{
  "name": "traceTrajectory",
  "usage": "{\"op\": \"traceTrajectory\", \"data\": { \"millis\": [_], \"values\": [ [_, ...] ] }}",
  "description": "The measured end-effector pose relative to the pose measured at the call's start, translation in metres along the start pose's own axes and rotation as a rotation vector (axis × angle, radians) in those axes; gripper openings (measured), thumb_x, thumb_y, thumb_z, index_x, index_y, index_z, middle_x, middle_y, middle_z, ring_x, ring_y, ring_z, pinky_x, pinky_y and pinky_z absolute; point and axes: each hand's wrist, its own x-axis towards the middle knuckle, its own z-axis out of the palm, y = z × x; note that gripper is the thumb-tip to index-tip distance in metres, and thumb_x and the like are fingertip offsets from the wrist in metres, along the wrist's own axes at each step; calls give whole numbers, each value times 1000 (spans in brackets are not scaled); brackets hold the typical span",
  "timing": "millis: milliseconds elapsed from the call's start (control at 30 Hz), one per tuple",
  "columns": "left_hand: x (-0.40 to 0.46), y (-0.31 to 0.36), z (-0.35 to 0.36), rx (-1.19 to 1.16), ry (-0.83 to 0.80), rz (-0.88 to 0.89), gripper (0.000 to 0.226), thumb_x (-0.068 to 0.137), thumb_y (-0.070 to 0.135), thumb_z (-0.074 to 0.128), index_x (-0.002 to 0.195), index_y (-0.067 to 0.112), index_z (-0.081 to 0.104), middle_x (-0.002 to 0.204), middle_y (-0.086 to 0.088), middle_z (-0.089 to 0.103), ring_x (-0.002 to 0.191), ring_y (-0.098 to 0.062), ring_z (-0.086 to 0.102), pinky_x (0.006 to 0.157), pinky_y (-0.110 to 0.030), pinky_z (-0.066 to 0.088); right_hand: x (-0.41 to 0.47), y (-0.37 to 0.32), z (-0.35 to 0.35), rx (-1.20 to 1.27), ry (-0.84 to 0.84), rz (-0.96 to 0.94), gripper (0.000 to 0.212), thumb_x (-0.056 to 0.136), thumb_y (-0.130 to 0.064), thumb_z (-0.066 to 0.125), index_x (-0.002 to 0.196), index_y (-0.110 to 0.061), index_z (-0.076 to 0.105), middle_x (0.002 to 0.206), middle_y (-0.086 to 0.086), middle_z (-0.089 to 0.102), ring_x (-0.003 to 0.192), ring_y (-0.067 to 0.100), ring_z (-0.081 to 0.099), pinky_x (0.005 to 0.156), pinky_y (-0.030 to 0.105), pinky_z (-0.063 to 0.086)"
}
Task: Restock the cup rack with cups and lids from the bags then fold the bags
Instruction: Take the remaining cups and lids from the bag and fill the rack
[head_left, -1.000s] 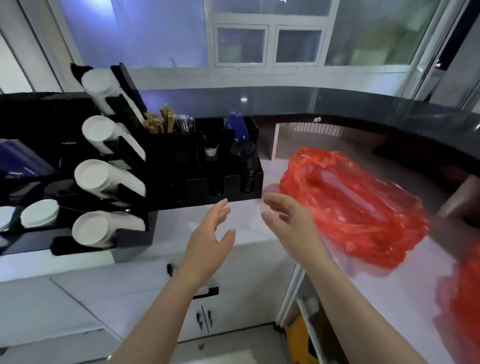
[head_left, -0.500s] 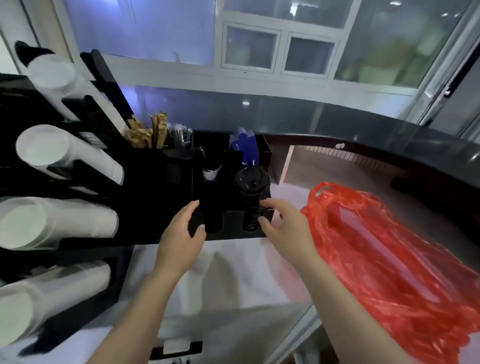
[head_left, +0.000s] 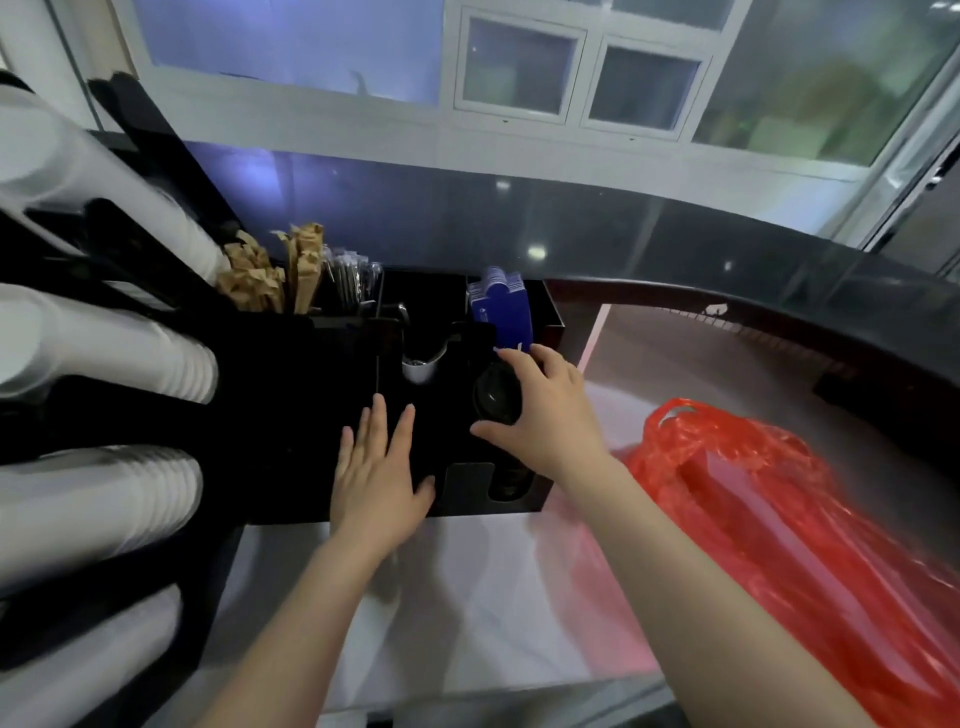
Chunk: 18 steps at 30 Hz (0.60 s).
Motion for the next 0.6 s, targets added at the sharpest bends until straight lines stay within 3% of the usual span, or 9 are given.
{"op": "traceTrajectory", "data": {
  "millis": [133, 233, 333, 433, 600],
  "values": [
    [1, 0, 4, 56, 8, -5, 90, 89, 46, 51, 151, 25, -9, 148, -3, -32, 146, -19, -15, 105, -29, -28, 4, 14, 7, 38, -89, 27, 89, 71, -44, 77, 144, -36, 28, 154, 3, 21, 133, 33, 36, 103, 45, 43],
    [0, 0, 5, 108, -3, 0, 92, 89, 47, 51, 151, 24, -12, 147, -6, -35, 144, -18, -19, 103, -29, -32, 6, 23, 9, 98, -48, 7, 85, 70, -39, 78, 142, -35, 32, 148, 3, 29, 123, 30, 47, 96, 37, 47],
    [-1, 0, 4, 136, -17, 2, 93, 88, 47, 52, 151, 24, -14, 147, -7, -36, 144, -19, -20, 104, -30, -30, 10, 29, 9, 210, 7, -8, 83, 67, -36, 80, 139, -32, 39, 140, -1, 38, 118, 18, 51, 90, 22, 41],
    [-1, 0, 2, 142, -29, 13, 94, 88, 46, 54, 151, 24, -13, 146, -7, -36, 139, -15, -25, 101, -27, -34, 12, 33, 4, 314, 62, 4, 81, 66, -34, 81, 137, -33, 42, 136, -4, 41, 115, 10, 50, 88, 17, 37],
    [-2, 1, 0, 108, -35, 22, 96, 87, 44, 57, 151, 24, -11, 147, -6, -35, 141, -15, -24, 104, -27, -32, 10, 29, -13, 372, 148, -42, 80, 66, -33, 81, 136, -36, 43, 135, -10, 41, 107, -7, 39, 82, 2, 27]
  ]
}}
